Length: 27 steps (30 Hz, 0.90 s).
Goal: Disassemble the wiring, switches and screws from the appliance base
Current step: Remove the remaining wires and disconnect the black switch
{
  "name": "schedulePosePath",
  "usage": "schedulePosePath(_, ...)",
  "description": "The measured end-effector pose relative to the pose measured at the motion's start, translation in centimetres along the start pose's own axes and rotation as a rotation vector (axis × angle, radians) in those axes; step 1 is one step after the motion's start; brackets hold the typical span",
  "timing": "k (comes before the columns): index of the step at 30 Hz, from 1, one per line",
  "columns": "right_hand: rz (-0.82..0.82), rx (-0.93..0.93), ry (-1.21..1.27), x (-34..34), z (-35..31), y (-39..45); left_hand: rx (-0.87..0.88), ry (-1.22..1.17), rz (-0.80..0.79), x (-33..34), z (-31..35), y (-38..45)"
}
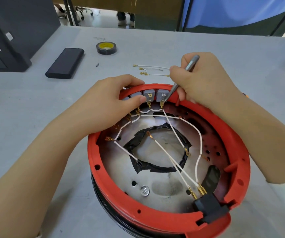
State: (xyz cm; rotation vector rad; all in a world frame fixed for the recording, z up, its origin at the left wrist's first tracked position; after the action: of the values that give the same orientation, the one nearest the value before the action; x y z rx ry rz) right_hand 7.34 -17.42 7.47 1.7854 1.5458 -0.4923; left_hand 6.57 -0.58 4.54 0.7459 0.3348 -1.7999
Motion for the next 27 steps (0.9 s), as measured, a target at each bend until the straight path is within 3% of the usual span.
schedulePosePath(11, 0.193, -0.083, -0.088, -1.1, -0.4, -1.0, -0.009, -0.019, 0.009, 0.0, -0.1, 0.0)
schedulePosePath(23, 0.009, -0.005, 0.010, 0.0, 0.0, 0.1, -0.008, -0.016, 0.009, 0.1, -0.1, -0.1)
schedulePosePath(27, -0.040, -0.022, -0.081, 0.7, -0.2, 0.6, -0.007, 0.005, 0.004, 0.0, -0.1, 0.0)
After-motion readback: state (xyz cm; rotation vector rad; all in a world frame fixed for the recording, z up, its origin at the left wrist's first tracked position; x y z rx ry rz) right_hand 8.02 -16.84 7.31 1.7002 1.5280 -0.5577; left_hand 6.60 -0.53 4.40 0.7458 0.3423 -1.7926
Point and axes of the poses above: each hand's wrist, its own y-axis towards the middle knuckle, its own x-axis out of the palm, z = x × y, the point moved 9 cm from there along y, towards the middle knuckle, and after that the axes turned 10 degrees about -y, right-handed, at the moved point
